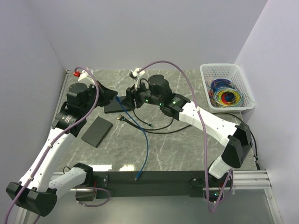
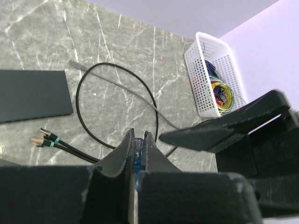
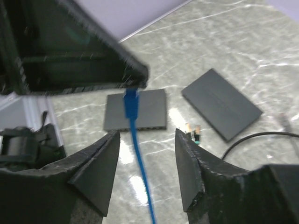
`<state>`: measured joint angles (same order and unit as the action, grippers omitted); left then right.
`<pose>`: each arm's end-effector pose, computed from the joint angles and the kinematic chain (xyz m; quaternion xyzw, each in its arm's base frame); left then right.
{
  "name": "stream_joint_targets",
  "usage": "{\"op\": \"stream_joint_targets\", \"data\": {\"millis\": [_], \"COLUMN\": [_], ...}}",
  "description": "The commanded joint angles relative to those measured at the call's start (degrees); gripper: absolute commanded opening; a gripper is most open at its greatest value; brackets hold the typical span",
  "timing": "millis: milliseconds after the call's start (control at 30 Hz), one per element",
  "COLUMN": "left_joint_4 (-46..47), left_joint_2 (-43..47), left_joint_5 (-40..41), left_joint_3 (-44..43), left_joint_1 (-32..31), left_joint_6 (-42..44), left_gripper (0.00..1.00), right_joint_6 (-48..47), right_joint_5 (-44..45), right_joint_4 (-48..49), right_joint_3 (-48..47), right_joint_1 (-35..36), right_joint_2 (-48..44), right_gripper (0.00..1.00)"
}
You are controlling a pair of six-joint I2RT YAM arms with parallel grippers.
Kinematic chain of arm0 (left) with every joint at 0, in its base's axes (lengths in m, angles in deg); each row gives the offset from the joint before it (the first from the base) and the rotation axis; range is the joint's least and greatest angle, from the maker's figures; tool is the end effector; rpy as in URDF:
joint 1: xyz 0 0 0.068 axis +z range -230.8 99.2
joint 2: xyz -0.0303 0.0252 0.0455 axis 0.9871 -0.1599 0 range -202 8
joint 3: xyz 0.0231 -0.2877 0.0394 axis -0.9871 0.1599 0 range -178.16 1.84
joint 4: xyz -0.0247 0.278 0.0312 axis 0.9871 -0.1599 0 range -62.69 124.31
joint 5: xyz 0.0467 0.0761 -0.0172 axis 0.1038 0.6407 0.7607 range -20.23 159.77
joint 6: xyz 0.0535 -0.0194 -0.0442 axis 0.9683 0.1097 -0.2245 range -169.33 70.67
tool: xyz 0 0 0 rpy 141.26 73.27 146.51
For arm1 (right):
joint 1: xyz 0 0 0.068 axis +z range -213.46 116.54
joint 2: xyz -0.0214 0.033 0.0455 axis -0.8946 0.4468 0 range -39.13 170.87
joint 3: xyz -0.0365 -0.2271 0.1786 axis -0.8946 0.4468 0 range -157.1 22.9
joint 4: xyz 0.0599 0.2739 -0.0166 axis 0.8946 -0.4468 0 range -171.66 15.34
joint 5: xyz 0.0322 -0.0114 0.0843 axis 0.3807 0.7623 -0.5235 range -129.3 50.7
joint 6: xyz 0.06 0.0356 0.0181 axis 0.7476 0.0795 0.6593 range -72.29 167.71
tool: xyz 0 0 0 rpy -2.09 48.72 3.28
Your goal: Insert the plug into the switch port
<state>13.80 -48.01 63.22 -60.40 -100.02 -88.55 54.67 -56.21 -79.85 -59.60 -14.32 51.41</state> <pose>0.2323 -0.0881 0.4039 -0.1023 0.7824 -0.3384 0.5127 0.2628 0.3302 0.3888 -0.3642 0.6906 0.3905 0.4878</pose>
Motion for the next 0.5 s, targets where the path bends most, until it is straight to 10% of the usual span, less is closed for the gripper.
{"op": "stream_joint_targets", "data": {"millis": [0, 467], "left_joint_4": [2.1, 5.3], "left_joint_2": [0.4, 1.0], "left_joint_5": [0.1, -2.1], "left_joint_3": [0.1, 3.0], "left_joint_1": [0.2, 0.9], "left_joint_6": [-1.9, -4.0], "left_gripper": [0.01, 0.01], "right_joint_6": [-2.0, -1.8], "right_joint_5": [2.8, 1.0], "right_joint_4": [-0.6, -0.6], "right_joint_3": [-5.1, -7.9], "right_joint_1": [0.2, 1.2], "right_joint_2": [1.4, 4.2], "right_gripper": [0.56, 0.50]}}
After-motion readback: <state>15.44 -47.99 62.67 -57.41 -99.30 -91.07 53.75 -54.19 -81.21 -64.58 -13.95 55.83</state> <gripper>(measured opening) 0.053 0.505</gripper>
